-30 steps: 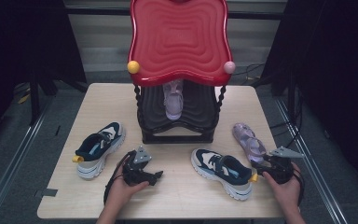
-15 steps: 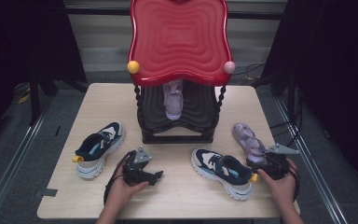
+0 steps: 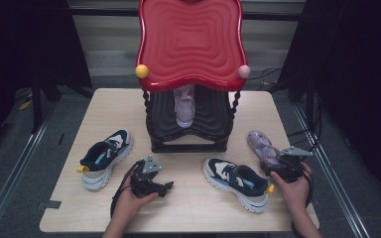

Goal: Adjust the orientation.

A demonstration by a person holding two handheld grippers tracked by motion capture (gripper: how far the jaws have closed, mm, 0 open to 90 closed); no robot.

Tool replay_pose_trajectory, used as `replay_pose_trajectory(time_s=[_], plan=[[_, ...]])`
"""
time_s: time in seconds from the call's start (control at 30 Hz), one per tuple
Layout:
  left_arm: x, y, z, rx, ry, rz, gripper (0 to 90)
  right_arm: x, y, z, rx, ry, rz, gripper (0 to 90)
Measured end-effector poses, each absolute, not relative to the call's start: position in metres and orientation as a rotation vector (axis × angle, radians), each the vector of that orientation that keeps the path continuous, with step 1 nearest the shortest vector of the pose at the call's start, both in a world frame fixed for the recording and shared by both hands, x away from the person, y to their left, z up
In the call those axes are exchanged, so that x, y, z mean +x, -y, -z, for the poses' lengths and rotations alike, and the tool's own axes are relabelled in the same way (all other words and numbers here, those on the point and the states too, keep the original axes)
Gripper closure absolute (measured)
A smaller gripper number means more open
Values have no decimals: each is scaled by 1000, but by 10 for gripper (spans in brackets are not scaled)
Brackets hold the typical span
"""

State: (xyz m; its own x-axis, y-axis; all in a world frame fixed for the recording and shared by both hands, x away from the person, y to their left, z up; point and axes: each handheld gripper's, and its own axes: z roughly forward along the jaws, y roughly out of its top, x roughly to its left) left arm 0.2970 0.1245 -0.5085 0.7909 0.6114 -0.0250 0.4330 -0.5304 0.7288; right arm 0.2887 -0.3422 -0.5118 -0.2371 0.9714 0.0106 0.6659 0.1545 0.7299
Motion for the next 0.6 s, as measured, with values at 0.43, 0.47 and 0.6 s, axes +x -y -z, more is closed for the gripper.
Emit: replay_pose_trajectory(time_s=[0.43, 0.47, 0.6], plan=[[297, -125, 509, 2215, -770, -300, 175, 291, 338, 511, 1556, -1947, -873, 332], [297, -125, 509, 2215, -770, -301, 176, 291, 338, 511, 1557, -1945, -875, 336], [297, -125, 509, 2215, -770, -300, 175, 290, 338, 511, 1561, -1943, -873, 342]])
